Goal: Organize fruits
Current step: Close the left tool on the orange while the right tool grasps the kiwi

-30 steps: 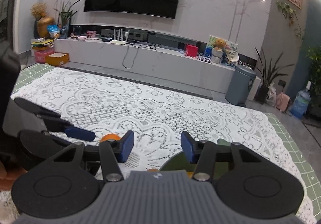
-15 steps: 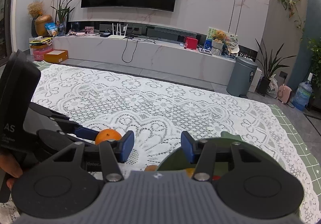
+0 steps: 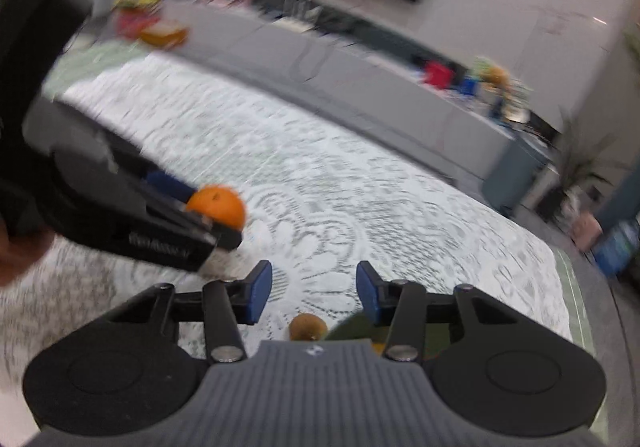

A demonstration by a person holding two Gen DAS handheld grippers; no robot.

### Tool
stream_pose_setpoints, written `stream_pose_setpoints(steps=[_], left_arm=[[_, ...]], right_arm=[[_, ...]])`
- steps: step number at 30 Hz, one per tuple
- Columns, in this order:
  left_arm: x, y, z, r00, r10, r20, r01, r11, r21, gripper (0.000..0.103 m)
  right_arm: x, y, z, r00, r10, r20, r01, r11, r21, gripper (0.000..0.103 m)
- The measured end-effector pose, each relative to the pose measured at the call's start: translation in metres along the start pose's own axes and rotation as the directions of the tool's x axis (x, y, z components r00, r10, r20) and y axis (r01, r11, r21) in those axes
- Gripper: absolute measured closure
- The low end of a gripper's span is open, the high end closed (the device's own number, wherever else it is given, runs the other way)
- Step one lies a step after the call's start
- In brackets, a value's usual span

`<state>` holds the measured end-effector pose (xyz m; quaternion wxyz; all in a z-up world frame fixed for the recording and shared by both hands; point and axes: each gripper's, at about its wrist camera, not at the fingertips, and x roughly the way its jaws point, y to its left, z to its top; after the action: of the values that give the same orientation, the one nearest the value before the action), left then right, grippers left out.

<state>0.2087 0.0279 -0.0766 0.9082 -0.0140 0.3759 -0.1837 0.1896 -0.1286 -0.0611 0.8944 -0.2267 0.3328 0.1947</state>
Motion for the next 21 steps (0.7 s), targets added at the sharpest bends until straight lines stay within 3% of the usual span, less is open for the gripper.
stream_pose_setpoints(steps=[3,7,13,17,21], left_arm=[[-0.007,0.002,0.004,1.000,-0.007,0.007,0.007,1.000,-0.016,0.051],[-0.008,0.004,0.007,1.000,-0.016,0.002,0.016,0.999,-0.031,0.051],[-0.005,0.003,0.005,1.000,-0.024,-0.018,0.023,0.999,-0.028,0.051],[-0.001,0.008,0.004,0.999,-0.017,-0.034,0.015,0.999,-0.049,0.051],[0.004,0.015,0.001,0.999,-0.016,-0.046,0.013,0.997,-0.071,0.051]], right_arm=[[0.010,0.002,0.013,0.994,0.052,-0.093,-0.062,0.993,-0.101,0.060],[0.023,0.006,0.026,0.966,0.083,-0.244,-0.139,0.965,-0.223,0.060],[0.046,0.009,0.039,0.889,0.088,-0.449,-0.268,0.895,-0.355,0.060],[0.061,0.011,0.038,0.841,0.093,-0.533,-0.324,0.876,-0.358,0.060],[0.074,0.012,0.035,0.824,0.073,-0.562,-0.329,0.868,-0.371,0.060]])
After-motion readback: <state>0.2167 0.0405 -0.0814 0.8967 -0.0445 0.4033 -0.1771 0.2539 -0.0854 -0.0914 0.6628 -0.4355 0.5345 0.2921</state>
